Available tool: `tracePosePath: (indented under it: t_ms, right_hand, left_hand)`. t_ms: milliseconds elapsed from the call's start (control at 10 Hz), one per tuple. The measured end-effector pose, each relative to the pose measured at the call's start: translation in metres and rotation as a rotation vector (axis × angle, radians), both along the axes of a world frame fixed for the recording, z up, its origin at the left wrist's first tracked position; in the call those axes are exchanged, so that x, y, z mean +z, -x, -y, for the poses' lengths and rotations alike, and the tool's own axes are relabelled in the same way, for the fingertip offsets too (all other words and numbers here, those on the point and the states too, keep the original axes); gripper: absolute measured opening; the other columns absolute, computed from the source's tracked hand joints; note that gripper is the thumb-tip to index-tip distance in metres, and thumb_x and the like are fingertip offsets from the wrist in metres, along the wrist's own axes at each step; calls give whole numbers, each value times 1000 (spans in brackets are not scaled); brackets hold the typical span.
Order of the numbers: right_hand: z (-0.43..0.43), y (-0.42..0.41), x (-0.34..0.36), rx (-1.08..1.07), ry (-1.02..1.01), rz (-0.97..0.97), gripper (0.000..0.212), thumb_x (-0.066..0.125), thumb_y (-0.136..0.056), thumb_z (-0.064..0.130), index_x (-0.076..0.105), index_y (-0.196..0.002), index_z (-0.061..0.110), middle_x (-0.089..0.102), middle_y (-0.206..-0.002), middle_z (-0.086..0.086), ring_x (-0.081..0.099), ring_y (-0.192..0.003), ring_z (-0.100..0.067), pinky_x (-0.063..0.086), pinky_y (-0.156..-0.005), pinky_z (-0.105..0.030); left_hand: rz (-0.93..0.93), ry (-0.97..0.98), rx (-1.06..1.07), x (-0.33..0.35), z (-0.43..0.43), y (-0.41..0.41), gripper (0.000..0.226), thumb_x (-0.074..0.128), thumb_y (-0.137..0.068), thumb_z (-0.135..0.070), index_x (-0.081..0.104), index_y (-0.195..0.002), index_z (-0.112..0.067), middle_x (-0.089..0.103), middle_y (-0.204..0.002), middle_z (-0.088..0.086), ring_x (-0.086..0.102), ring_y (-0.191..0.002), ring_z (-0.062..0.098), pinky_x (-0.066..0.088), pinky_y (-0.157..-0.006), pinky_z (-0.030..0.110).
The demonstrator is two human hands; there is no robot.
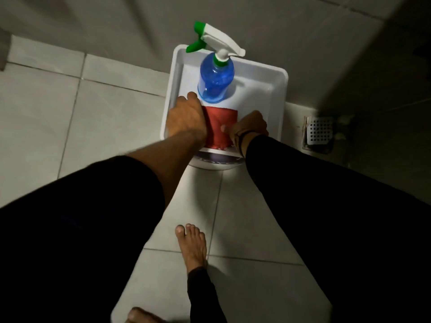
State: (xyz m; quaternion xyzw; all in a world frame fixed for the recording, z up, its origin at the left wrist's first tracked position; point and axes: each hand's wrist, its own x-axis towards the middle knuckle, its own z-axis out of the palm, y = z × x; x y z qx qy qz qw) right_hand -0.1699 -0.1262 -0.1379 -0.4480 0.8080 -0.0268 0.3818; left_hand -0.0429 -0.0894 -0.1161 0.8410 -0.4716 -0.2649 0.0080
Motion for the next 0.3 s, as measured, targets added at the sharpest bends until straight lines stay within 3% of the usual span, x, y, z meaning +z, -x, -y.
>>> tracePosePath:
  t_ms: [100,300]
  right_hand:
    - [-5,2,7,-21,-33,-3,86,101,-70,44,60,-139,12,71,-145,-11,69,-132,-33,55,-110,-39]
    - [-58,-36,82,-87,202,105,51,80,-88,42,59,-127,17,75,-129,-12,73,-119,-39,58,-104,-46]
  left_hand:
    - [-33,22,3,14,-7,5,39,62,-101,-21,53,-137,-11,63,-131,17,67,-118,40,55,-93,50]
    - [-86,125,16,92,-66,-19,36,57,-102,-29,58,-136,-17,61,-135,12,63,-120,37,52,-94,47]
